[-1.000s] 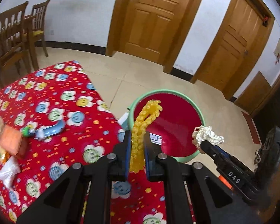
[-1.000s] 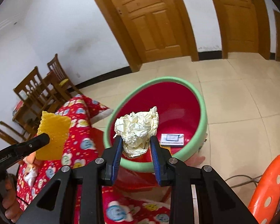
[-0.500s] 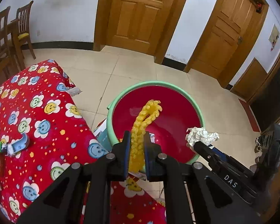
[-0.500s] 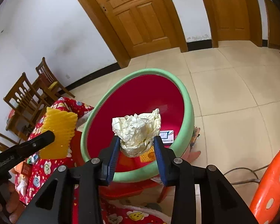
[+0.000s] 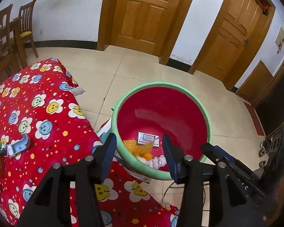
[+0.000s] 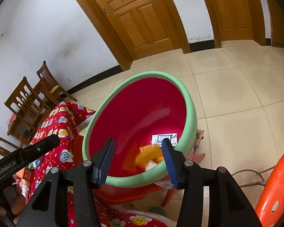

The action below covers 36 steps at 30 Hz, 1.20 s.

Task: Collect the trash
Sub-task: 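Open the left gripper dropping the foam net while the right gripper drops the paper, then move both open grippers back over the table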

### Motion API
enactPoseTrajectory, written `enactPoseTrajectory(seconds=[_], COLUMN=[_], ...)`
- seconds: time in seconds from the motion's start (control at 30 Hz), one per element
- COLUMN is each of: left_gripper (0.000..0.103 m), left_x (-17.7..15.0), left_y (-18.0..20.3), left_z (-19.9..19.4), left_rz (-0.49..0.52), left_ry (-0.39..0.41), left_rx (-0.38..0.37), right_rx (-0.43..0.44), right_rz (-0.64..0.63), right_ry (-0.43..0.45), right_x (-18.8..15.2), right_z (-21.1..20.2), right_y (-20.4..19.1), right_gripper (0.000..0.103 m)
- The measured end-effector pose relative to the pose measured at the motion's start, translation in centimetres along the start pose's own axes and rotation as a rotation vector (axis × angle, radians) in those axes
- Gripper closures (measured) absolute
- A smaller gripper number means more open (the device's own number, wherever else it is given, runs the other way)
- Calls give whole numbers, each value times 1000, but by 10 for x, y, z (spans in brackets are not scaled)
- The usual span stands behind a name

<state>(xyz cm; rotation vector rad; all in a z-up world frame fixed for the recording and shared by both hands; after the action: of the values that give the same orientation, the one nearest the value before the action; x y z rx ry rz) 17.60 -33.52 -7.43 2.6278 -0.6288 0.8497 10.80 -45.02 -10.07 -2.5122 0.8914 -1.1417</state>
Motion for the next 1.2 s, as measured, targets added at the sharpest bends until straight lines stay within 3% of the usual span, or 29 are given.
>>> enactPoseTrajectory(seconds=[0.4, 0.53, 0.63, 1.2], left_gripper=[53, 44, 43, 43], left_x=[-9, -17, -21, -33], left_y=[-37, -59, -75, -205], left_z=[-30, -44, -55, -113], left_rz=[-74, -113, -131, -281], left_ry=[20, 33, 47, 116], left_rx=[56, 94, 125, 324], right_rx=[32, 52, 68, 193], right_rz=[-41, -59, -77, -233], right_ry=[12, 5, -5, -102], right_x=[-2, -3, -7, -30], right_z=[-16, -18, -17, 8], right_y=[-25, -38, -50, -145], right_gripper=[50, 48, 47, 44])
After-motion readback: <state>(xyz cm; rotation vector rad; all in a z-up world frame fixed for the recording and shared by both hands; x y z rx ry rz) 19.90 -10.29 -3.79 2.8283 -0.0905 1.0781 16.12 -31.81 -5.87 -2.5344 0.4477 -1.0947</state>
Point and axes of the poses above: each gripper's, at about its wrist camera, not at the fingertips, and z roughly the way its jaws point, y to its right, x to its top, the point moved 6 cm from there along z, roughly the way its jaws point, and after that the axes turned 7 degrees about x, right-handed, at the moved point
